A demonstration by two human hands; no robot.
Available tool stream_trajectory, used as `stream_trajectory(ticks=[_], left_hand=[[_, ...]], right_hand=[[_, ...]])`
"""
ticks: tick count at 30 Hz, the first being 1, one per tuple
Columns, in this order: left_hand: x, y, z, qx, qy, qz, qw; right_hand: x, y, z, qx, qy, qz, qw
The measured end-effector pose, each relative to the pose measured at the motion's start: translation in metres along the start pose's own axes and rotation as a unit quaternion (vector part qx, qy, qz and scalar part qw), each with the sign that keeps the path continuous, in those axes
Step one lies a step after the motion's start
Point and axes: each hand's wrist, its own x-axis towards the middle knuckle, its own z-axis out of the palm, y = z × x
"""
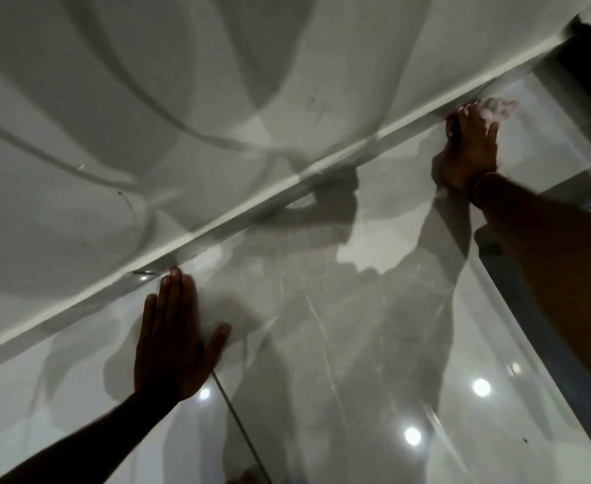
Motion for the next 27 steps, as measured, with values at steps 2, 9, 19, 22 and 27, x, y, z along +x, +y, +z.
stream_trajectory(ticks=[2, 9, 19, 22, 27], left_hand=[[0.001, 0.000, 0.000, 0.000, 0.000, 0.002, 1.000], [-0.001, 0.002, -0.006, 0.001, -0.008, 0.006, 1.000], [0.002, -0.003, -0.009, 0.003, -0.038, 0.012, 0.999], [0.002, -0.003, -0.009, -0.002, -0.039, 0.009, 0.999], [0.001, -0.004, -0.009, -0.004, -0.030, 0.008, 0.999]], right_hand=[[-0.020, -0.012, 0.007, 0.040, 0.015, -0.027, 0.999], [-0.144, -0.096, 0.079, 0.042, 0.058, -0.197, 0.978], [-0.305, -0.224, 0.129, 0.095, -0.056, -0.291, 0.950], [-0.306, -0.224, 0.135, 0.061, -0.055, -0.340, 0.937], [-0.288, -0.210, 0.123, 0.026, -0.098, -0.421, 0.901]])
